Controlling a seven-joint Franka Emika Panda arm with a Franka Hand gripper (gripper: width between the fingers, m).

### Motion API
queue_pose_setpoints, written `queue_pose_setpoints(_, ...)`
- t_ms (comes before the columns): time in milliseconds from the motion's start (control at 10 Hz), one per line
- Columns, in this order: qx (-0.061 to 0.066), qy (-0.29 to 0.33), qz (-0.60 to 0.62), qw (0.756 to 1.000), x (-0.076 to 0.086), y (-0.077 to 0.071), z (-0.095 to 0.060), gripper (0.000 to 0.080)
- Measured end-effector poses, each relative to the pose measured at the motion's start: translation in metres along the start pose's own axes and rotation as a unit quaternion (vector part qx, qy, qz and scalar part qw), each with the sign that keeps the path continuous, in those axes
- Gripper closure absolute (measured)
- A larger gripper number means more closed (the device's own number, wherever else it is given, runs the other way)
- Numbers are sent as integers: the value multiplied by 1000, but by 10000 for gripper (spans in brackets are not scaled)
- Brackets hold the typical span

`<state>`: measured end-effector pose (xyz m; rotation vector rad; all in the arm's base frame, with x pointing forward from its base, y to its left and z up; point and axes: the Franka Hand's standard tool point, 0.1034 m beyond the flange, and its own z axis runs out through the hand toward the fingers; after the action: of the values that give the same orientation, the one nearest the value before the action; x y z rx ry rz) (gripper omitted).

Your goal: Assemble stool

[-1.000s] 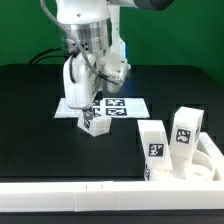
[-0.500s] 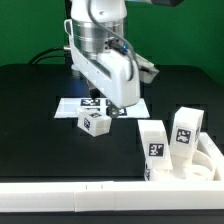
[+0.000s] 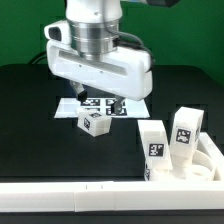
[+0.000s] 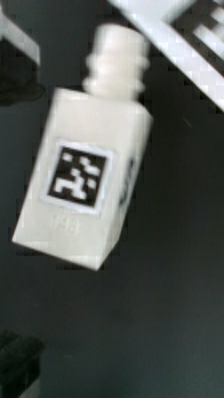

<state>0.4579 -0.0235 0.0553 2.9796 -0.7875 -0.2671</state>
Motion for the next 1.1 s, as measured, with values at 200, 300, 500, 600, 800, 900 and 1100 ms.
queue_pose_setpoints(200, -33, -14, -155, 987, 0, -13, -3, 151)
queue_pose_setpoints(300, -29, 1, -171, 985, 2, -11, -3, 151)
queue_pose_setpoints(500, -34, -2, -225, 974, 3, -6, -3, 151)
queue_pose_setpoints(600, -34, -3, -249, 968, 3, -5, -3, 151)
queue_pose_setpoints(800, -70, -10, -336, 939, 2, -3, -1, 151)
queue_pose_setpoints(900, -91, -14, -419, 903, 2, -5, 1, 151)
queue_pose_setpoints(1100, -96, -17, -490, 866, 4, -5, 1, 151)
